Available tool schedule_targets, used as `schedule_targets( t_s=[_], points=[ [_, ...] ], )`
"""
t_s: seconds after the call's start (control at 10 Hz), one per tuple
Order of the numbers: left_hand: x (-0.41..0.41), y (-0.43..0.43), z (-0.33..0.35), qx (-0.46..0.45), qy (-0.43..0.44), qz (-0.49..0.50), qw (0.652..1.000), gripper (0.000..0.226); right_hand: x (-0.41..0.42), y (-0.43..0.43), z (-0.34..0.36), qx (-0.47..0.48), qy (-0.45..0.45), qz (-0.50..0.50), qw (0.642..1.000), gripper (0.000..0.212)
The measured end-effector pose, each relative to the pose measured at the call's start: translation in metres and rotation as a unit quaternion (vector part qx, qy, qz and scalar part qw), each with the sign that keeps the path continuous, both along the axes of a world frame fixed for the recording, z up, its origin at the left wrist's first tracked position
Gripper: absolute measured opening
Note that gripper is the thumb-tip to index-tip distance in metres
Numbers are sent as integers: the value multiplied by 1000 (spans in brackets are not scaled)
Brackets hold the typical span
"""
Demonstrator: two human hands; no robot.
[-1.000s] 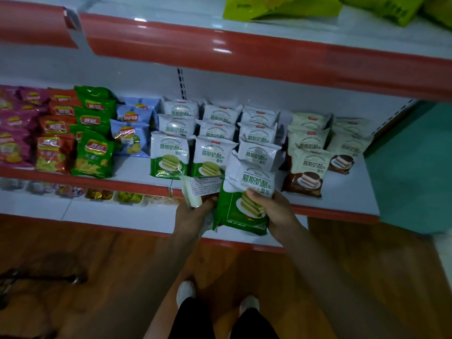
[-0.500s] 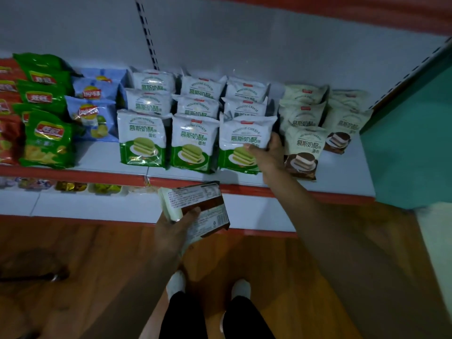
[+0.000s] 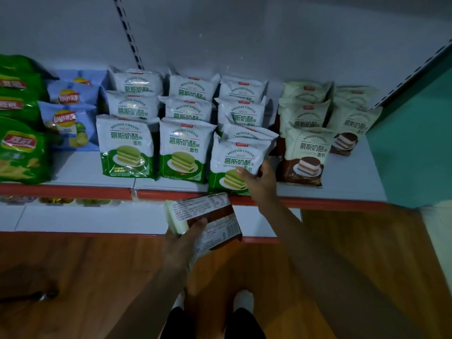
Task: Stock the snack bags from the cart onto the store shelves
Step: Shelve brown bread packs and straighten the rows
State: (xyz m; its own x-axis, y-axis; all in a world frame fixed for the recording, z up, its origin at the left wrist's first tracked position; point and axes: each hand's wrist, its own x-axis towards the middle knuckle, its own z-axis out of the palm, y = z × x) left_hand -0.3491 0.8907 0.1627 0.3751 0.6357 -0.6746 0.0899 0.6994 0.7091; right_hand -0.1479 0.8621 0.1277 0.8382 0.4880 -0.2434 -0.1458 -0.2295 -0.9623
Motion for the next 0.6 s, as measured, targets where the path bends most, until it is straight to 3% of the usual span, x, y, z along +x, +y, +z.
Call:
schedule_targets(
  t_s=[0.1,0.3,0.5,0.6],
  points=[
    [-4,0,1,10,15,-22,1000,40,-2,-1,3,-5,-33,0,999,36],
    [-14,7,4,20,18,-29,999,32,-6,3,12,50,-28,-98,994,55],
    [-20,10,3,6,38,-23,999,30,3,19,19,35,2,-43,998,38],
    [-22,16,-8,20,46,-52,997,16,2,24,21,16,22,-37,999,51]
  ],
)
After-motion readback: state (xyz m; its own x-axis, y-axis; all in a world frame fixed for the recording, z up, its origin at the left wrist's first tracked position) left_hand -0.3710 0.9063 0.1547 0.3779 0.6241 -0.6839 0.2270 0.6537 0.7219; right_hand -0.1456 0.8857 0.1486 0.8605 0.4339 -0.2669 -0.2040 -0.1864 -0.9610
